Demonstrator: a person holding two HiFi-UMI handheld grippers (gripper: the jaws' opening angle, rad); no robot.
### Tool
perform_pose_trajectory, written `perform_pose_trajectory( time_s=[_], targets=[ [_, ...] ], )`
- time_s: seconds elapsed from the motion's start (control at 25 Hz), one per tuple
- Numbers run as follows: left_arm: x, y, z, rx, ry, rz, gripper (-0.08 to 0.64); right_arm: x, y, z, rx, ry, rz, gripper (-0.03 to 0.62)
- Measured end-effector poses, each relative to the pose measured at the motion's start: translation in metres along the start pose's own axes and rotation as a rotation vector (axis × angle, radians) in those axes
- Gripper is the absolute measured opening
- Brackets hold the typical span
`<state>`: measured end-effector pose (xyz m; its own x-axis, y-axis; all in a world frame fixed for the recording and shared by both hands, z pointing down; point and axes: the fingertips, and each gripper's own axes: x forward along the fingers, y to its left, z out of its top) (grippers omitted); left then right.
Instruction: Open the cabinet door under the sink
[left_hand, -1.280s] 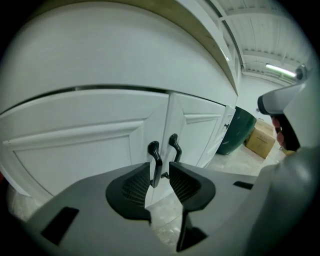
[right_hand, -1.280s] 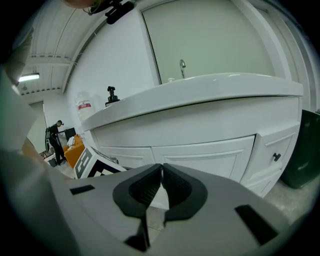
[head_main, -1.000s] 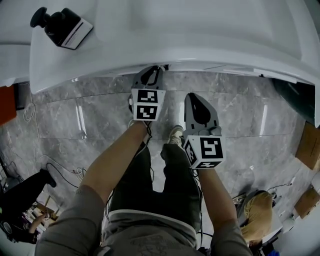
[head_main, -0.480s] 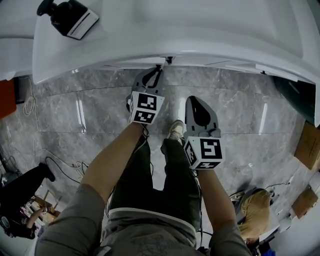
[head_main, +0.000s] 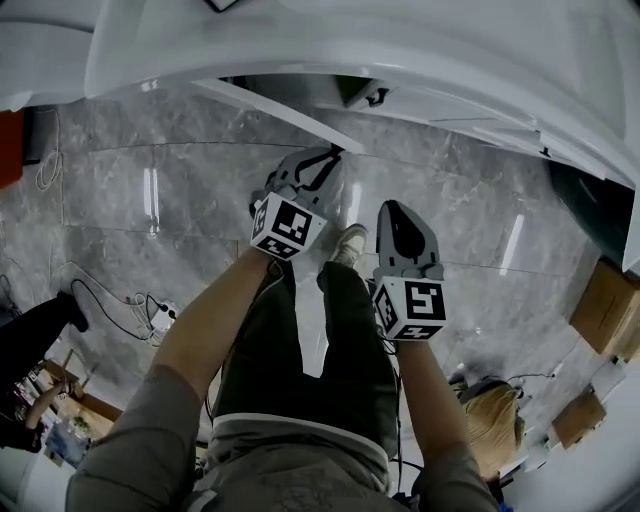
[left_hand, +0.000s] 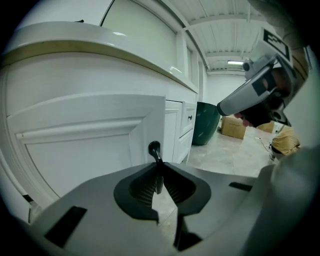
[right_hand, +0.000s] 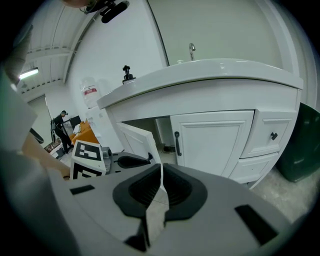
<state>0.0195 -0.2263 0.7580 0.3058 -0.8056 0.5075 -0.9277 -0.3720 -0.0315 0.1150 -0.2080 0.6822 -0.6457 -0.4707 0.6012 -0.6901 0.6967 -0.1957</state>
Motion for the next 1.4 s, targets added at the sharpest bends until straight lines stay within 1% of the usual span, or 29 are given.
perform_pose_trajectory(
  time_s=[0.2, 0.36, 0.48, 0.72, 0.88, 1.04, 1.2, 1.32, 1.4],
  targets=[
    [-0.02, -0.011, -0.014, 0.037, -0.015, -0.042, 0.046, 0.0, 0.016, -0.013, -0.021, 0.029, -0.013, 0.035],
    [-0.043, -0.02, -0.028, 0.104, -0.032, -0.112, 0.046, 0.002, 0.026, -0.021, -0.028, 0.056, -0.019, 0.035],
    [-0.064, -0.026, -0.041, 0.151, -0.04, -0.169, 0.046, 0.003, 0.039, -0.027, -0.053, 0.076, 0.003, 0.035],
    [-0.109, -0.026, -0.07, 0.209, -0.046, -0.272, 0.048, 0.012, 0.074, -0.043, -0.101, 0.128, 0.064, 0.035],
    [-0.146, -0.016, -0.092, 0.233, -0.038, -0.314, 0.048, 0.021, 0.1, -0.048, -0.138, 0.149, 0.11, 0.035],
    [-0.184, 0.007, -0.115, 0.206, -0.032, -0.29, 0.048, 0.035, 0.129, -0.053, -0.155, 0.169, 0.155, 0.035],
    [-0.212, 0.036, -0.133, 0.207, -0.031, -0.226, 0.048, 0.054, 0.164, -0.06, -0.19, 0.193, 0.206, 0.035],
    [-0.226, 0.055, -0.142, 0.193, -0.024, -0.171, 0.048, 0.064, 0.189, -0.063, -0.201, 0.207, 0.237, 0.035],
    [-0.23, 0.06, -0.144, 0.2, -0.01, -0.163, 0.048, 0.069, 0.199, -0.062, -0.237, 0.217, 0.243, 0.035]
  ],
)
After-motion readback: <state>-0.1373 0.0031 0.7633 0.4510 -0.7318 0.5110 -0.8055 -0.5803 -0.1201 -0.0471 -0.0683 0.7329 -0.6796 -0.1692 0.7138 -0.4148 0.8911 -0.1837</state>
